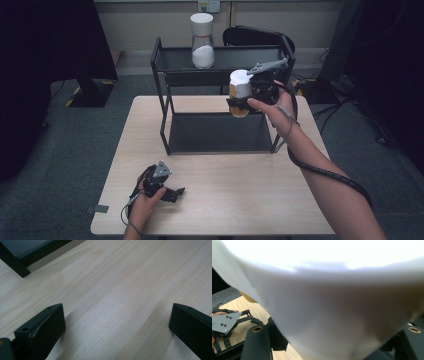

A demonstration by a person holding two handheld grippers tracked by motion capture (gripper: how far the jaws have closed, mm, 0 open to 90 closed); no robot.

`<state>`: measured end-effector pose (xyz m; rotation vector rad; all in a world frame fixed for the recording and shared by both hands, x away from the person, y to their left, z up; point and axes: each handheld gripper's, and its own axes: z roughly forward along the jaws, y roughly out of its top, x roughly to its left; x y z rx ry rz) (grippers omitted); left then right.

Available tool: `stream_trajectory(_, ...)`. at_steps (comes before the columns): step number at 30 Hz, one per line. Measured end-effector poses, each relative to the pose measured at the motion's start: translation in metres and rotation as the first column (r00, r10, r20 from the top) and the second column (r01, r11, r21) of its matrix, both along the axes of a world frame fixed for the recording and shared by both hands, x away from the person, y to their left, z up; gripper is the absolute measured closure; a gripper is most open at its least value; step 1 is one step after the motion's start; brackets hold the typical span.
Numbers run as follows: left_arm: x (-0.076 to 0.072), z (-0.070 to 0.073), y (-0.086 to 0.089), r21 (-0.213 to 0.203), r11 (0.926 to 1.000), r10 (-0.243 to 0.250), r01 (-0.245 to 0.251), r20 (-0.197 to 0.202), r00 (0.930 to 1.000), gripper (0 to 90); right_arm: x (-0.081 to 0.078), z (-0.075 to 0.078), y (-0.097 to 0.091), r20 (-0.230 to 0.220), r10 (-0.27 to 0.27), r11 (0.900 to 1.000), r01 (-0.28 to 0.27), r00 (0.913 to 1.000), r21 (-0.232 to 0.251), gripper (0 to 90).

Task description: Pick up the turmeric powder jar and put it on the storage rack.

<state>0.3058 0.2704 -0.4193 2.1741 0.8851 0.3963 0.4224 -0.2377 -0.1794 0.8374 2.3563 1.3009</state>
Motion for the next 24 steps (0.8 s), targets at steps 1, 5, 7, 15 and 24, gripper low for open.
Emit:
stream_trajectory(1, 0.0, 0.0, 0.0, 0.0, 1.0, 0.0, 0.0, 0.0, 1.0, 0.0, 0.001, 0.003, 0.001, -0.002, -0.001, 1.0, 0.001, 1.0, -0.003, 29.8)
stream_trajectory(5, 0.0, 0.0, 0.0, 0.0, 1.0, 0.0, 0.0, 0.0, 1.0, 0.0, 0.003, 0.014, 0.002, 0.0, -0.002, 1.0, 0.002, 1.0, 0.0, 29.8)
stream_trajectory(7, 0.0, 0.0, 0.0, 0.0, 1.0, 0.0, 0.0, 0.0, 1.0, 0.0, 0.005, 0.02, 0.003, -0.005, -0.005, 1.0, 0.005, 1.0, 0.003, 29.8)
stream_trajectory(15, 0.0, 0.0, 0.0, 0.0, 1.0, 0.0, 0.0, 0.0, 1.0, 0.0, 0.009, 0.036, 0.004, 0.005, -0.016, 0.9998, 0.016, 0.9999, 0.015, 29.8)
stream_trajectory(24, 0.0, 0.0, 0.0, -0.001, 1.0, 0.0, 0.0, -0.001, 1.0, 0.0, 0.013, 0.053, 0.004, 0.01, -0.029, 0.9995, 0.029, 0.9995, 0.016, 29.8)
